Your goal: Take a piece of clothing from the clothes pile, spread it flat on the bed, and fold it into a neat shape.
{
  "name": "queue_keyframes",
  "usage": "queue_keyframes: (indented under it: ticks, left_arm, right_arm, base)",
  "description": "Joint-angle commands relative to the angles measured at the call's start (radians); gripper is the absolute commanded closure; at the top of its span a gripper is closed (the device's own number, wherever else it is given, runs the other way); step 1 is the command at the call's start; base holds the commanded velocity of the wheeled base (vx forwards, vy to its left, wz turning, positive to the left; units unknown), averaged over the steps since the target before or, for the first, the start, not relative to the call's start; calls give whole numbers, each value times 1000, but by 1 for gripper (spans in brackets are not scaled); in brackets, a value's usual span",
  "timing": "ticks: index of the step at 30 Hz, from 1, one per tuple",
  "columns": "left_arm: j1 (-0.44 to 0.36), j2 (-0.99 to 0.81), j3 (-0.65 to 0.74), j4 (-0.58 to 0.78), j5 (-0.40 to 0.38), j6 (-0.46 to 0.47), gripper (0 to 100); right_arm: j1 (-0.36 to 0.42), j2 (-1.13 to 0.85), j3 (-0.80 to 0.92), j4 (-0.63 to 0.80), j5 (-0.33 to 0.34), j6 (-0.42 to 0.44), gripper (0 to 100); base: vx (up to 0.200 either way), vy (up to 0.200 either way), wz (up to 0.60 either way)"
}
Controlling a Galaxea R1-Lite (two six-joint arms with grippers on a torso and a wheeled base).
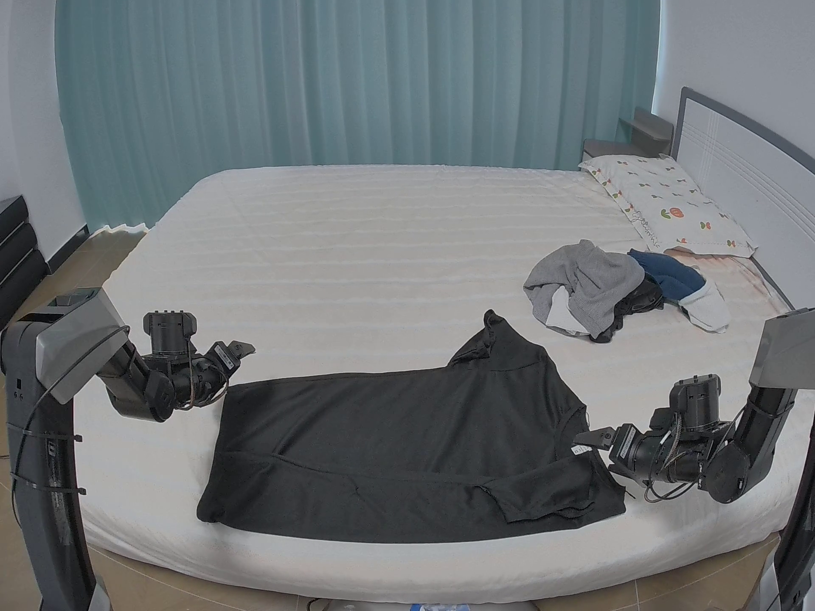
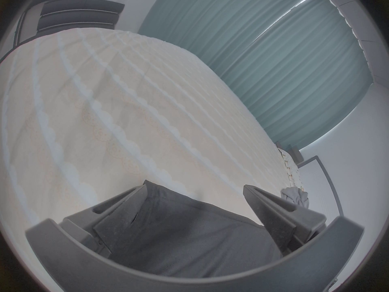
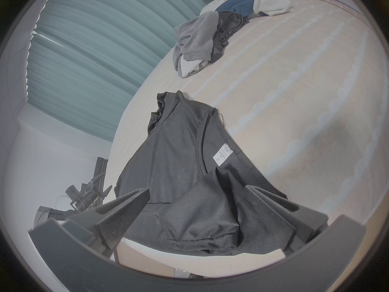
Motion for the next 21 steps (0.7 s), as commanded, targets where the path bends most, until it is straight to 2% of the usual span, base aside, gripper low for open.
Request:
queue_keyframes:
  ticks: [1, 9, 13, 21]
  left_arm:
    - [2, 60, -62, 18, 7, 0, 0]
    - [0, 63, -58, 15, 15, 3, 0]
    - [2, 63, -58, 14, 76, 8, 0]
    - [3, 56, -36, 23, 85, 23, 0]
  right_arm:
    - [10, 6, -1, 0, 2, 1, 0]
    - [17, 4, -1, 0, 1, 1, 0]
    - [17, 4, -1, 0, 1, 1, 0]
    - [17, 4, -2, 0, 2, 1, 0]
  base:
    - [0, 0, 0]
    - [0, 0, 0]
    - [0, 0, 0]
    - [0, 0, 0]
